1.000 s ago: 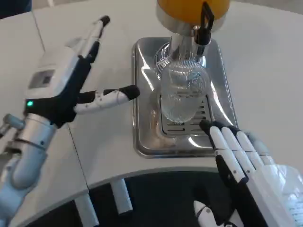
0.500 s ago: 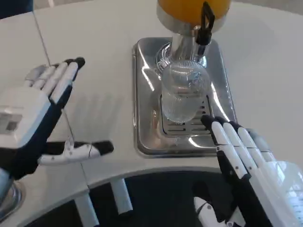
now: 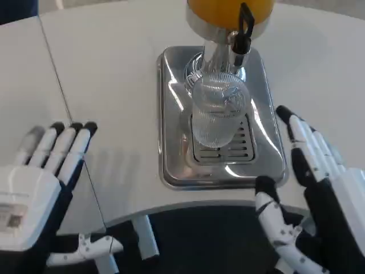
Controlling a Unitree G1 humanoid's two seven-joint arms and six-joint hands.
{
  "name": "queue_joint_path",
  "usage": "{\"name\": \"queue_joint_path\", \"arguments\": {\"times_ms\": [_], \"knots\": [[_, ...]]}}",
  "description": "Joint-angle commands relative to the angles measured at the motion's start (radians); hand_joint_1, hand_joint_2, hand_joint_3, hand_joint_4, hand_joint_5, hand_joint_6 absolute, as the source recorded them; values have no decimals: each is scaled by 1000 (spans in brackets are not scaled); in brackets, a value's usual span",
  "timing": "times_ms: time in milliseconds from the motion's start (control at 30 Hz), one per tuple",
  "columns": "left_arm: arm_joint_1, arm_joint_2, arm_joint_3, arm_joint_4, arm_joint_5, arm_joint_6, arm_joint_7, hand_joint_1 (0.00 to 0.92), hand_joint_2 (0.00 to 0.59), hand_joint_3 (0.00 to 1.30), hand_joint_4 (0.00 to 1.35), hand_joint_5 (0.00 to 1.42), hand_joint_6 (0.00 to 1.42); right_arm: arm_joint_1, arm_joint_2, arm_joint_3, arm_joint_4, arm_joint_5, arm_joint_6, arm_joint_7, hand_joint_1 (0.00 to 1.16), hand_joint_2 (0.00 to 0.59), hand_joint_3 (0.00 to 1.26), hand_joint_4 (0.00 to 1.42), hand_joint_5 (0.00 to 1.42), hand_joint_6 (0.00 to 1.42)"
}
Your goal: Grasp the cup under the faucet to collect the drink, then remove the cup.
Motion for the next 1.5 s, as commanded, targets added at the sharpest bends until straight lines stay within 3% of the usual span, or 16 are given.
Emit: {"name": "queue_joint_path", "arguments": {"times_ms": [33, 333, 700, 933, 1333, 1500], "knots": [[30, -18, -18, 4, -7, -8, -14, 0, 0, 0, 0, 0, 0, -108, 26, -30, 32, 54, 91, 18, 1, 549, 0, 0, 0, 0], [27, -56, -60, -7, -21, -9, -44, 0, 0, 0, 0, 0, 0, -386, 7, -69, 99, 134, 224, 20, 0, 586, 0, 0, 0, 0], [7, -75, -75, -15, -29, -8, -63, 0, 0, 0, 0, 0, 2, -577, 7, -59, 149, 167, 271, -4, 0, 586, 0, 0, 0, 0], [6, -88, -80, -25, -27, -7, -72, 0, 0, 0, 0, 0, 8, -675, 23, -61, 199, 188, 303, -64, 0, 586, 0, 0, 0, 0], [-1, -94, -96, -6, -22, -13, -75, 0, 1, 0, 0, 0, 11, -763, 21, -46, 386, 276, 220, -230, 0, 586, 0, 0, 0, 0], [-2, -92, -105, -5, -23, -7, -84, 0, 0, 0, 0, 0, 12, -773, 32, -7, 425, 297, 210, -264, 0, 586, 0, 0, 0, 0]]}}
